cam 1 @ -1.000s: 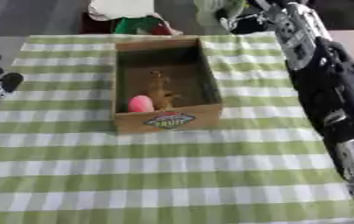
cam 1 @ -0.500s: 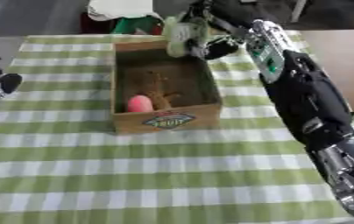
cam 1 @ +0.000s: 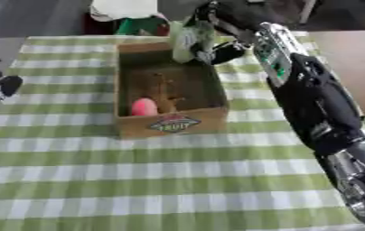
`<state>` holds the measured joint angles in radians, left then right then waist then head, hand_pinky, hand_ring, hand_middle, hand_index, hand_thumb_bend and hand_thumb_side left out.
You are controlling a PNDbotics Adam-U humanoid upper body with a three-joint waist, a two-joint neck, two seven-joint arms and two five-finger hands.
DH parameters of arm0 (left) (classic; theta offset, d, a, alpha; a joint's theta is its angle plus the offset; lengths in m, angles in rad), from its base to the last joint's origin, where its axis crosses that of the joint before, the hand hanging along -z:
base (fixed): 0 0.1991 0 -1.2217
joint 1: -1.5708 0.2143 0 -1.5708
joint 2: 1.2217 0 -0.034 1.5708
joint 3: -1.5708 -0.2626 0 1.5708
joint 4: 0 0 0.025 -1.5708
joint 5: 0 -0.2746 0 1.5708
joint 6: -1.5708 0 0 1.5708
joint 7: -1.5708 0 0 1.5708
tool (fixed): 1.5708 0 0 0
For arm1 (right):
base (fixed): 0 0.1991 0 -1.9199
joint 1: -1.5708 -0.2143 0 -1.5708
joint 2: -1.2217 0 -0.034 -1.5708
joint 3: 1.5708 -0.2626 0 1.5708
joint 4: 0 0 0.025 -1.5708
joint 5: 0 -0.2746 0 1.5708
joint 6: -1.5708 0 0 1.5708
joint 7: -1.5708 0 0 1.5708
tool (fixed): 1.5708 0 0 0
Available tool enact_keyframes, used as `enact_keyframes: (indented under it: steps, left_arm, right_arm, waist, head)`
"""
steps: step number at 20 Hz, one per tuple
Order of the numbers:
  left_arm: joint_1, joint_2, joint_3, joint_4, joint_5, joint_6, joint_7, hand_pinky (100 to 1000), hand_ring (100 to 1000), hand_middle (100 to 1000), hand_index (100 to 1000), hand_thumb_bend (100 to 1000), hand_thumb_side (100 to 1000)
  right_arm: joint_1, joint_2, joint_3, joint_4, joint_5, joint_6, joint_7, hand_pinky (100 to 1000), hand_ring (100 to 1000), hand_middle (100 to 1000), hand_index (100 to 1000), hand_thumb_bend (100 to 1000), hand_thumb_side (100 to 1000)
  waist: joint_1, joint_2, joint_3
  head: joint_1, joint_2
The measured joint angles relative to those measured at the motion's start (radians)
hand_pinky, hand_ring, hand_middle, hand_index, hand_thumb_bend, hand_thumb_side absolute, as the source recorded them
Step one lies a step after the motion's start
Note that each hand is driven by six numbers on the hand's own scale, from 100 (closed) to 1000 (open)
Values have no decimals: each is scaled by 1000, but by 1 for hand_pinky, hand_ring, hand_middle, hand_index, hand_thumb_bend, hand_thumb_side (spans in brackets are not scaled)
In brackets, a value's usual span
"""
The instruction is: Pick up objects on the table and place them in the box.
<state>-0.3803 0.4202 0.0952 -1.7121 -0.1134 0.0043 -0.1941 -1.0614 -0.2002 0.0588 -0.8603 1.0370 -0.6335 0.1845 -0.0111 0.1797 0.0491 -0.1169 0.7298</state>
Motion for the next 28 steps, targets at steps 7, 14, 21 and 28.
enact_keyframes:
  steps: [7, 14, 21, 28]
  left_arm:
    - [0, -7, 0, 0, 0, 1, 1, 667, 578, 599, 763, 621, 366]
    - [0, -7, 0, 0, 0, 3, -1, 667, 578, 599, 763, 621, 366]
    - [1, -7, 0, 0, 1, 3, -1, 667, 578, 600, 763, 617, 367]
    - [2, -7, 0, 0, 2, 3, 0, 668, 579, 600, 763, 616, 366]
  right_arm:
    - [15, 30, 40, 8, -39, -63, 80, 771, 905, 698, 819, 100, 325]
    - [17, 30, 40, 8, -73, -64, 124, 771, 905, 698, 819, 100, 325]
    - [23, 30, 41, 8, -86, -64, 165, 815, 949, 838, 910, 100, 420]
    - [24, 29, 40, 4, -117, -53, 195, 823, 957, 888, 925, 100, 495]
  waist:
    - [-3, 0, -7]
    - [-3, 0, -8]
    - [-2, 0, -8]
    - [-1, 0, -10]
  head:
    - [5, 0]
    - [5, 0]
    - [9, 0]
    - [10, 0]
